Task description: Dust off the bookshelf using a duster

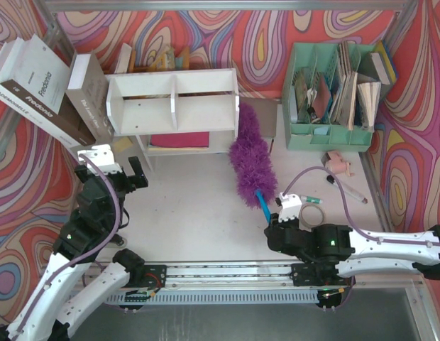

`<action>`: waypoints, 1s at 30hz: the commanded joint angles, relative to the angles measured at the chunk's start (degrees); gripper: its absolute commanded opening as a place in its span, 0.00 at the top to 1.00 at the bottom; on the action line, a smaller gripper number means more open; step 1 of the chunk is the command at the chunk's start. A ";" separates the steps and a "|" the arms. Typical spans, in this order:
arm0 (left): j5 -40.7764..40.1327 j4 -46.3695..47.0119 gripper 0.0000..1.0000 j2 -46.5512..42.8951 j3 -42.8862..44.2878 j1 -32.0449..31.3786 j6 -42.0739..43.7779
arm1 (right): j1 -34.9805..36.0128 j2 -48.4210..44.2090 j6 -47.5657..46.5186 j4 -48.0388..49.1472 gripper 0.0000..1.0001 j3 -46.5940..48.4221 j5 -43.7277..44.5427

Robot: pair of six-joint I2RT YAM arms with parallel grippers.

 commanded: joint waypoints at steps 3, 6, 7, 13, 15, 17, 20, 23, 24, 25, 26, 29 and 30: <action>-0.49 0.13 0.02 -0.32 -0.29 0.43 0.92 | 0.28 -0.53 -3.91 2.90 1.00 7.70 4.76; -0.64 -0.01 0.01 -0.43 -0.42 0.43 1.00 | 0.22 -0.39 -7.59 3.48 1.00 11.45 5.10; -0.74 0.00 0.02 -0.47 -0.52 0.43 1.00 | 0.20 -0.20 -8.53 3.53 1.00 12.55 5.20; -1.05 0.19 0.01 -0.39 -0.62 0.38 1.14 | 0.28 0.37 -12.62 4.09 1.00 17.35 5.69; -0.95 0.24 0.01 -0.10 -0.59 0.43 1.13 | 0.26 0.58 -12.75 4.48 1.00 17.15 5.50; -0.85 0.20 0.01 0.03 -0.58 0.43 1.11 | 0.23 0.83 -12.05 4.52 1.00 16.04 5.08; -0.70 0.21 0.01 0.26 -0.50 0.38 1.05 | 0.22 1.29 -9.96 4.72 1.00 12.60 4.24; -0.51 0.20 0.02 0.51 -0.54 0.47 0.96 | 0.22 1.55 -6.64 4.80 1.00 8.75 2.64; -0.42 0.14 0.02 0.58 -0.54 0.48 1.03 | 0.23 1.41 -5.82 5.37 1.00 7.38 2.15; -0.41 0.16 0.02 0.62 -0.55 0.48 0.98 | 0.21 1.27 -5.17 6.08 1.00 5.42 1.47; -0.41 0.19 0.02 0.58 -0.50 0.51 1.00 | 0.21 1.18 -4.50 6.76 1.00 3.95 0.98; -0.23 0.03 0.01 0.60 -0.41 0.47 0.75 | 0.29 1.43 -2.20 7.69 1.00 0.57 0.14; -0.12 -0.01 0.01 0.53 -0.45 0.51 0.74 | 0.27 1.52 -1.43 7.92 1.00 -0.19 0.01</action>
